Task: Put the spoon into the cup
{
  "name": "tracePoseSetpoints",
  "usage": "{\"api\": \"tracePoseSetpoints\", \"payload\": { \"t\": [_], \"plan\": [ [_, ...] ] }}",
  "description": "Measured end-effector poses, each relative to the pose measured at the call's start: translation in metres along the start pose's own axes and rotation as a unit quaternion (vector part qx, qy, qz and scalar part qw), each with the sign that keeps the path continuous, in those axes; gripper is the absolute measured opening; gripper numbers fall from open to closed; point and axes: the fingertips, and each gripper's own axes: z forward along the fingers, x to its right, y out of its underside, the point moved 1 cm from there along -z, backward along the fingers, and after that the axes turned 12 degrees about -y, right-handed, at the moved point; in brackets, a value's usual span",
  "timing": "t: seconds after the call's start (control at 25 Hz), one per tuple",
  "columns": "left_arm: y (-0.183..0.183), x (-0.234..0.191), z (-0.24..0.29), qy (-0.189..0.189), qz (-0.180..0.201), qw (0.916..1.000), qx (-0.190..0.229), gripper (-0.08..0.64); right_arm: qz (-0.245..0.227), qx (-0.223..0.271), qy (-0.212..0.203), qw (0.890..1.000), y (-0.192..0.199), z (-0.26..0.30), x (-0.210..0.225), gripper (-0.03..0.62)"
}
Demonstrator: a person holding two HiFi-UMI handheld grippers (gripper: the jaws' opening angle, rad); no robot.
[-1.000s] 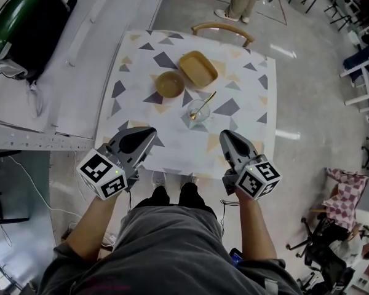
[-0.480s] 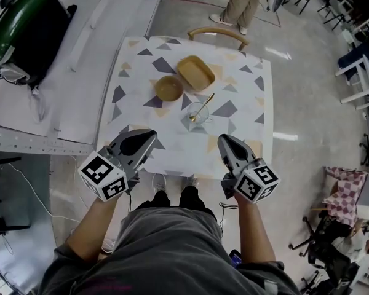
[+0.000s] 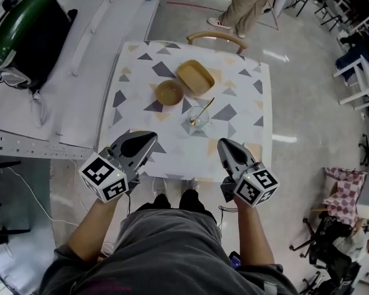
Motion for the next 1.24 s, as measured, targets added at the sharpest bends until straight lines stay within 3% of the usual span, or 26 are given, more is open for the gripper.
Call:
{"api": "tracePoseSetpoints", "payload": {
  "t": [1.24],
  "plan": [
    [-0.001,-0.008,0.017,-0.012,-0.011,0.9999,-0.002,0.015,-0.012,-0.029,-0.029,0.999,-0.004,0.021,0.009,0.02]
  ]
}}
